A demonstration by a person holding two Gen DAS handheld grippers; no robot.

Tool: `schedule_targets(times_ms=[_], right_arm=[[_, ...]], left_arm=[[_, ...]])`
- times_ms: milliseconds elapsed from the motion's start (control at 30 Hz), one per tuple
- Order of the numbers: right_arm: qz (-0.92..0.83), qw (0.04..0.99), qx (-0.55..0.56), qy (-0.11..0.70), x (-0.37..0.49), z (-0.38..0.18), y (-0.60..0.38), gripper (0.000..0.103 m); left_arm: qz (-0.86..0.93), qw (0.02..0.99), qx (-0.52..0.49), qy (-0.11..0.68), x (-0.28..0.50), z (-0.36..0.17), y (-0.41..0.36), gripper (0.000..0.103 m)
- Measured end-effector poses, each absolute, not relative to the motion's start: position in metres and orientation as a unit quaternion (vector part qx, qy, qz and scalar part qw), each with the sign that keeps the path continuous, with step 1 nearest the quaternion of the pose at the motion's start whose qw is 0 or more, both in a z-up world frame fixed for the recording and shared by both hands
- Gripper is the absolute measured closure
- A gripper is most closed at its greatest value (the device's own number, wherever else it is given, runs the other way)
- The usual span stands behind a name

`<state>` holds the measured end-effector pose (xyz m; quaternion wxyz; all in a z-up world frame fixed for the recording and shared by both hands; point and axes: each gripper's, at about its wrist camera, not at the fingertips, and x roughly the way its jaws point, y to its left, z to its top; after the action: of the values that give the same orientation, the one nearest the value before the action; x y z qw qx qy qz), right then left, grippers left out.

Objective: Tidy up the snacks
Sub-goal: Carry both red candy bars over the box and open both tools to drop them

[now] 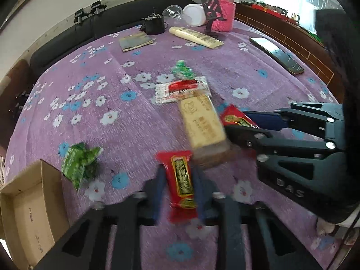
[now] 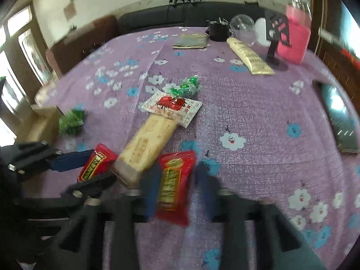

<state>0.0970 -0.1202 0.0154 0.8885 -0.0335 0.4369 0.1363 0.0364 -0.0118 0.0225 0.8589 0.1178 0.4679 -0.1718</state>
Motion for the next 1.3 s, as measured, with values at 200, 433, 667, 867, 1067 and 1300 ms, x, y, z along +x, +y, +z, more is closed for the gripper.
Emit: schedule_targets(times_ms=[200,433,667,867,1067,1300], right_arm=[[0.142,0.892,-0.011,0.429,0.092,0.026,-0.132,0.086],[0.185,0.906,0.029,0.379,0.069,0.053,-0.134,0.085],[0.264,0.884,0.076,0.379,0.031,0.074,-0.101,0.085],[0.301,0.874,0.033,0.379,0.005,0.092,-0.040,0.085],[0.337,0.860,-0.001,0.383,-0.010,0.100,0.019,0.085],[0.364,0.832,-0.026,0.417,0.000,0.076,0.085,0.085]], left_arm=[[-0.167,0.871,0.077,0.455,0.007,0.035,0.008,0.084],[-0.162,0.898,0.006,0.409,-0.042,0.081,0.057,0.084],[-0.117,0.922,-0.017,0.368,-0.084,0.120,0.121,0.083],[-0.075,0.930,-0.037,0.357,-0.096,0.124,0.171,0.083],[-0.042,0.931,-0.053,0.358,-0.095,0.117,0.210,0.083],[-0.017,0.916,-0.094,0.389,-0.071,0.084,0.250,0.083]])
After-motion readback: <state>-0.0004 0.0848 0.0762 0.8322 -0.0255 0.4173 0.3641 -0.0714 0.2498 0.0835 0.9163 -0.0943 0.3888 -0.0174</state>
